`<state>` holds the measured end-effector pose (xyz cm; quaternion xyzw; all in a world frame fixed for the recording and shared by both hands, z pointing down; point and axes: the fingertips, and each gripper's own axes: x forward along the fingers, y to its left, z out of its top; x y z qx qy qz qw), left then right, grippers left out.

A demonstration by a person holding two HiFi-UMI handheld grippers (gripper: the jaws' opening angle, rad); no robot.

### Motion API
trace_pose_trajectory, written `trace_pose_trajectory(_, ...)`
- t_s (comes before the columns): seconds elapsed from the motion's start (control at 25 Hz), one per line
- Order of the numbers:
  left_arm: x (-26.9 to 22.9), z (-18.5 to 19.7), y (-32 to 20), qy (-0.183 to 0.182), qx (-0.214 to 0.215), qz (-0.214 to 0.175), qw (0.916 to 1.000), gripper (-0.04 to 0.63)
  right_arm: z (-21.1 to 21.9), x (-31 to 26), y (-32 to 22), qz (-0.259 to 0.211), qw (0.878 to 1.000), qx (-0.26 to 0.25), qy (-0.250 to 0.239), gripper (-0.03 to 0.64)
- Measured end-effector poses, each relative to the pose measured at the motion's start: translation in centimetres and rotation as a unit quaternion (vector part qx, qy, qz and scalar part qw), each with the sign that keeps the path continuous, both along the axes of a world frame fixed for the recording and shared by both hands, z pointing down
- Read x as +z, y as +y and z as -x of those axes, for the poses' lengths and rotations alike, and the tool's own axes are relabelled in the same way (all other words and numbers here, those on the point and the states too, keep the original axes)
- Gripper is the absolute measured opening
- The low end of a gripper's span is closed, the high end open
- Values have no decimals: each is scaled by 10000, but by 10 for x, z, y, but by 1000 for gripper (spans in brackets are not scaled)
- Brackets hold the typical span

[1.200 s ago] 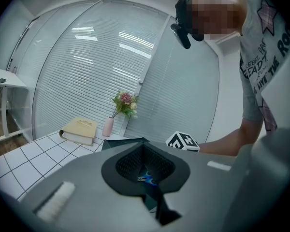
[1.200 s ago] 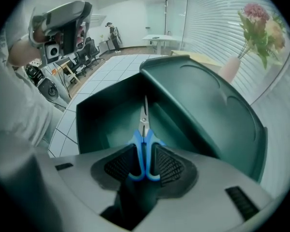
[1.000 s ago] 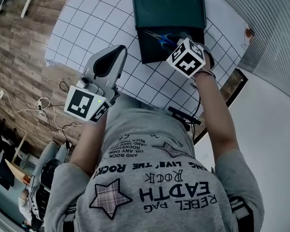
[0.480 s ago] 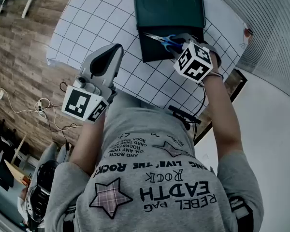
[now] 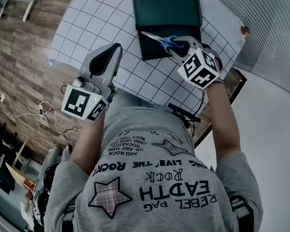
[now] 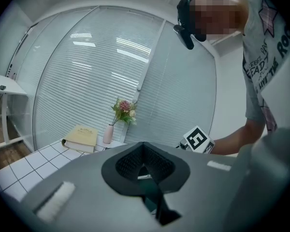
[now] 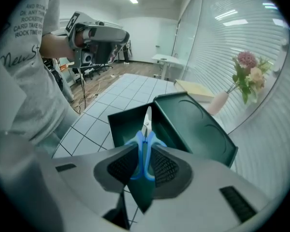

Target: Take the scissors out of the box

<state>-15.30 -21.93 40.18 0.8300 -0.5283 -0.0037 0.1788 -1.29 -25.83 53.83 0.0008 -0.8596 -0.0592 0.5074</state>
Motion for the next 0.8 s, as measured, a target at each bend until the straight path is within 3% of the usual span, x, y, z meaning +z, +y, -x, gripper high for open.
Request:
trace_pose_trajectory(0.32,-17,1,4,-78,-2,-151,9999,9,-1,-27,-3,32,9935,809,-797,94)
trace_pose_trajectory(0.8,-36,0,10,-237,14,-355,9991,9,2,-88,-11,-275,9568,1680,-2356,94)
